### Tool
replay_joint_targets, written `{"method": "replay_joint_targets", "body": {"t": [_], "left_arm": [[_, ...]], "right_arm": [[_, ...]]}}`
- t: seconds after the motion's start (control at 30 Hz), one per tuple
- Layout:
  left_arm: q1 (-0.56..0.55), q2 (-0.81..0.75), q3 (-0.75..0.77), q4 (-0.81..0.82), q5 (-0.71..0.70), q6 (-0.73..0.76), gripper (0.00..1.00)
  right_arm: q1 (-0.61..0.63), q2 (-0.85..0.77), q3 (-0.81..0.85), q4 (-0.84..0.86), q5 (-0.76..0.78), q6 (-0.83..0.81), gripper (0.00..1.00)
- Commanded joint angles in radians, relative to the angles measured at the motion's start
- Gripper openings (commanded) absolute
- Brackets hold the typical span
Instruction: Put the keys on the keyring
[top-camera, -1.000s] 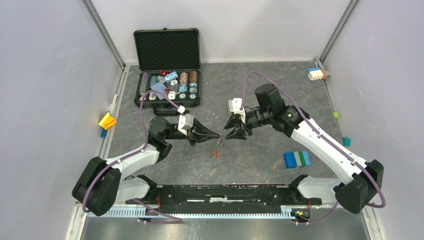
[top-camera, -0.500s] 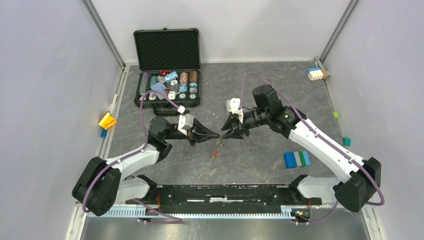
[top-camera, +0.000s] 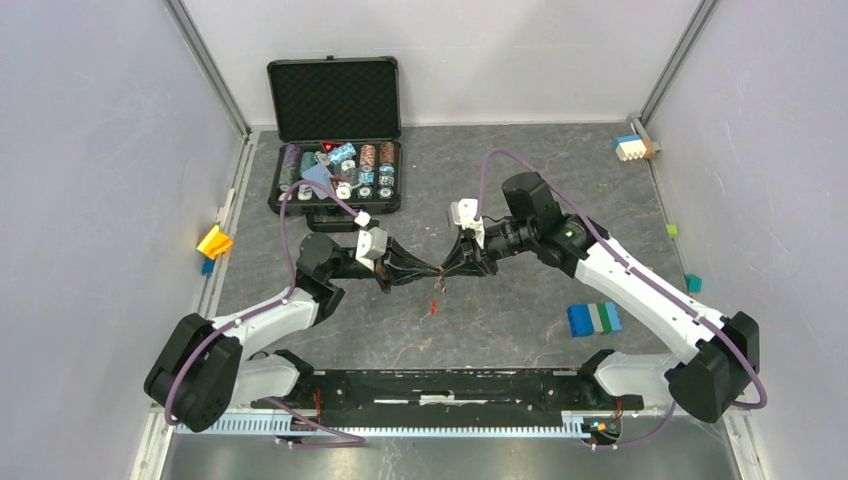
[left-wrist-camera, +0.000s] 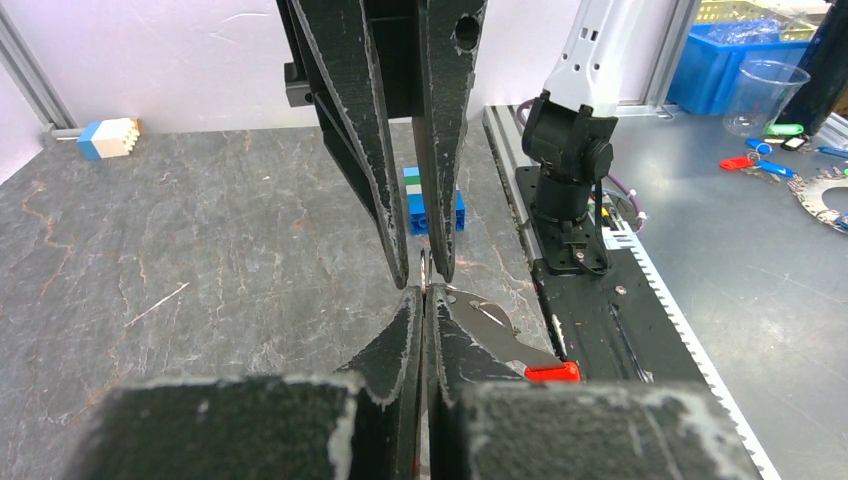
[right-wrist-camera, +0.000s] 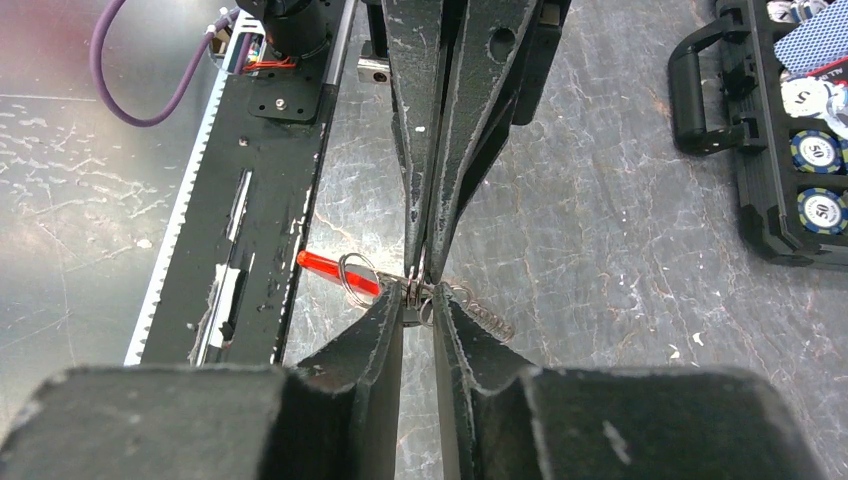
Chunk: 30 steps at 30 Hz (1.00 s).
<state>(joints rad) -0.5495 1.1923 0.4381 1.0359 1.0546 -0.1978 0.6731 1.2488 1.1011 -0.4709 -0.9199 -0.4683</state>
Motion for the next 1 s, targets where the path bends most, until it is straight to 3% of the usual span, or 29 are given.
{"method": "replay_joint_targets", "body": {"t": [0.0,0.23,0.73,0.93,0.97], "left_arm": [[-0.001,-0.005,0.010,0.059,-0.005,-0.022,0.02],[0.000,-0.005,0.007,0.055,-0.005,-0.017,0.02],[0.000,-0.006,0.008,0.016,-0.001,0.011,0.02],[-0.001,-0.005,0.061,-0.152,0.000,0.113,0.03],[0.000,-0.006,0.078,-0.198,-0.001,0.131,0.08]], "right_arm": [[0.008,0.012,-0.005,0.032,-0.023,0.008,0.22],[0.009,0.010,0.001,0.030,-0.022,0.007,0.11],[0.009,-0.010,0.049,-0.026,0.014,-0.038,0.00],[0.019,-0.010,0.075,-0.076,0.089,-0.067,0.00],[0.025,-0.007,0.080,-0.086,0.109,-0.075,0.00]]}}
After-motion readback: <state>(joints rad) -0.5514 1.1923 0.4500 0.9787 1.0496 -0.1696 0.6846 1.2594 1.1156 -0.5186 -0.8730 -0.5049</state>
